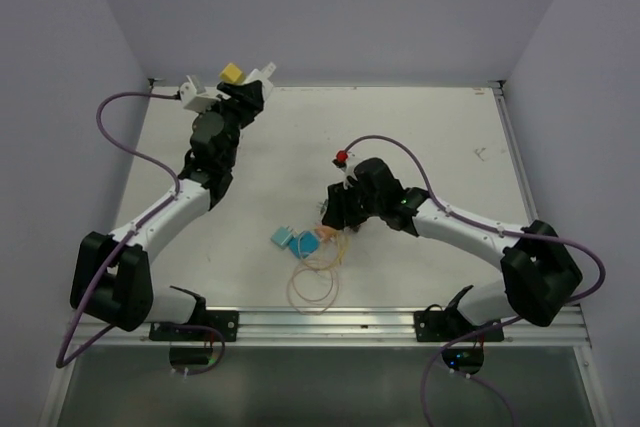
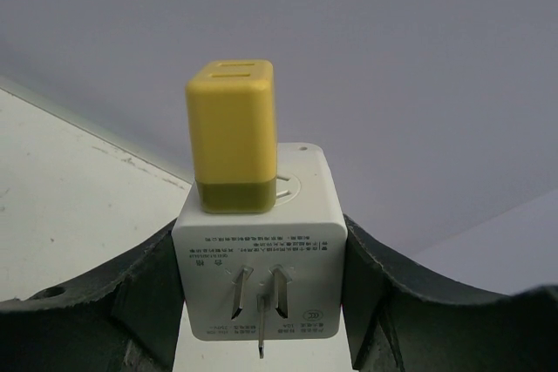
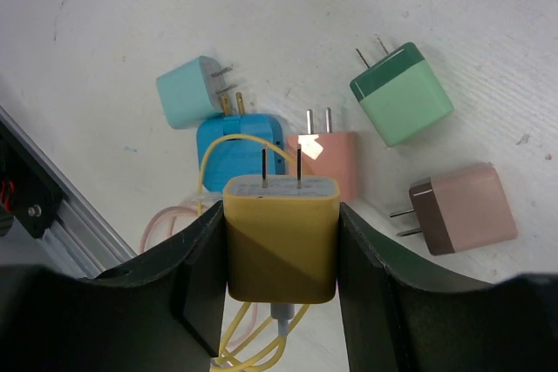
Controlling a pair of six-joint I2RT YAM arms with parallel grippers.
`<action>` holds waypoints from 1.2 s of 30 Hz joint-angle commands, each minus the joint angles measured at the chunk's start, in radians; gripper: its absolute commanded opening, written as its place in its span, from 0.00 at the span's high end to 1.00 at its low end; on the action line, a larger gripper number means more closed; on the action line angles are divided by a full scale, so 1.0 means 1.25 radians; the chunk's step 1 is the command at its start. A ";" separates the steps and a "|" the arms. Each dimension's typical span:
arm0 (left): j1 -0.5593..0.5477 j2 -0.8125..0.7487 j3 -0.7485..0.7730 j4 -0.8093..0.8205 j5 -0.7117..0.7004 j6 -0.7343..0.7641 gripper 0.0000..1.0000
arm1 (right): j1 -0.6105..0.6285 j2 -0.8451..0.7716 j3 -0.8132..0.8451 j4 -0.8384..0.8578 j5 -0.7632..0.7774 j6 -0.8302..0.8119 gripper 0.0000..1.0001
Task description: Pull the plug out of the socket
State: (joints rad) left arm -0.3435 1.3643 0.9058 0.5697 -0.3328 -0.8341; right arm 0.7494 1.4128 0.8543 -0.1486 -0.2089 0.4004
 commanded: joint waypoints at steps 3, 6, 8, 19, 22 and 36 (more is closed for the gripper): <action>-0.004 -0.080 0.022 -0.022 0.098 0.046 1.00 | -0.060 -0.027 0.070 -0.037 0.065 0.000 1.00; -0.003 -0.117 0.007 -0.091 0.189 0.068 1.00 | -0.138 -0.034 0.088 -0.047 0.065 0.002 1.00; -0.003 -0.134 -0.004 -0.121 0.259 0.081 1.00 | -0.183 -0.034 0.095 -0.047 0.068 0.011 1.00; 0.001 -0.245 -0.101 -0.235 0.507 0.136 1.00 | -0.207 0.077 0.050 -0.008 0.027 0.119 0.88; 0.001 -0.264 -0.129 -0.231 0.550 0.154 1.00 | -0.207 0.096 0.041 0.004 0.031 0.130 0.82; 0.001 -0.286 -0.207 -0.183 0.671 0.243 1.00 | -0.207 0.106 0.039 -0.005 0.016 0.136 0.35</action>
State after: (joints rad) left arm -0.3435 1.0199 0.6426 0.2295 0.4404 -0.5877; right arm 0.4889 1.5719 0.9062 -0.1848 -0.1699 0.5701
